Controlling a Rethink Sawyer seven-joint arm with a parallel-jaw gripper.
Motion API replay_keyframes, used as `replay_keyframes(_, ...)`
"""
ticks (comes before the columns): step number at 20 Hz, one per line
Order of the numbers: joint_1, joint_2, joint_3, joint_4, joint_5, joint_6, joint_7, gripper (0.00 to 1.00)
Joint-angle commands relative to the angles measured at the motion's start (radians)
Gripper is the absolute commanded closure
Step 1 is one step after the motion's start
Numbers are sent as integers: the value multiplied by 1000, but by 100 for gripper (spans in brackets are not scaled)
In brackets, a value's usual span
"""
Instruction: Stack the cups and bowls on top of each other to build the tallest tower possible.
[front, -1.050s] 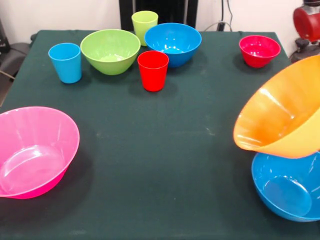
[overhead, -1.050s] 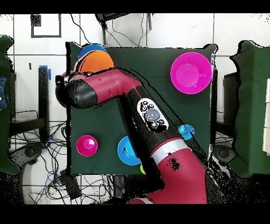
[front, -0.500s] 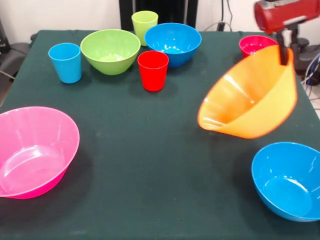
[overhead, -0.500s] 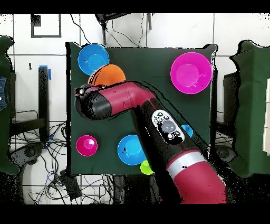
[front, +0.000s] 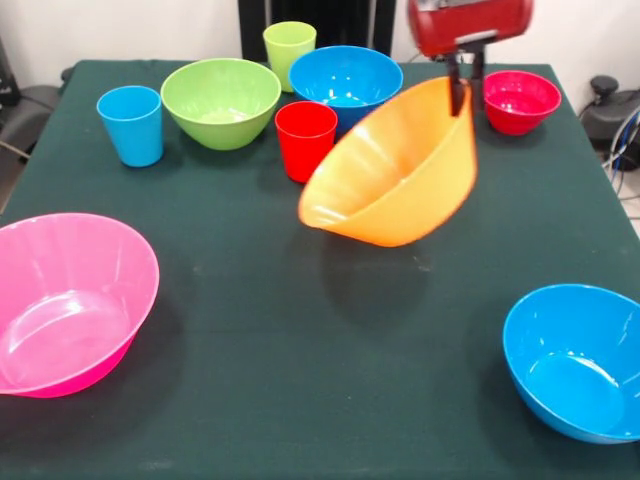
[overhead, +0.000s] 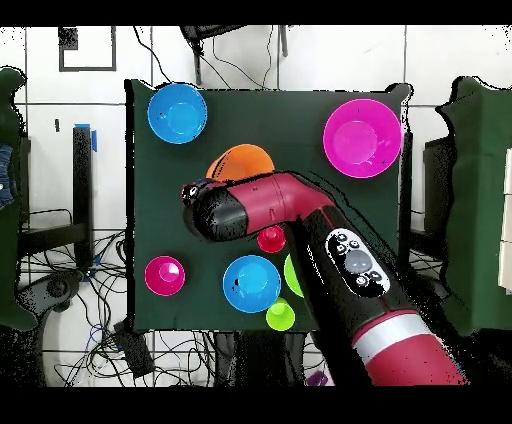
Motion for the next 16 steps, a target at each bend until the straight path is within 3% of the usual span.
replay_keyframes(1,-21,19,-52,-7,-145,140,-208,100)
replay_keyframes(5,-51,78,-9,-54,-214,148,-289,100)
replay_keyframes(12,-30,198,5,-104,-239,122,-200,100)
replay_keyframes(16,-2,214,-11,-113,-287,82,-167,100)
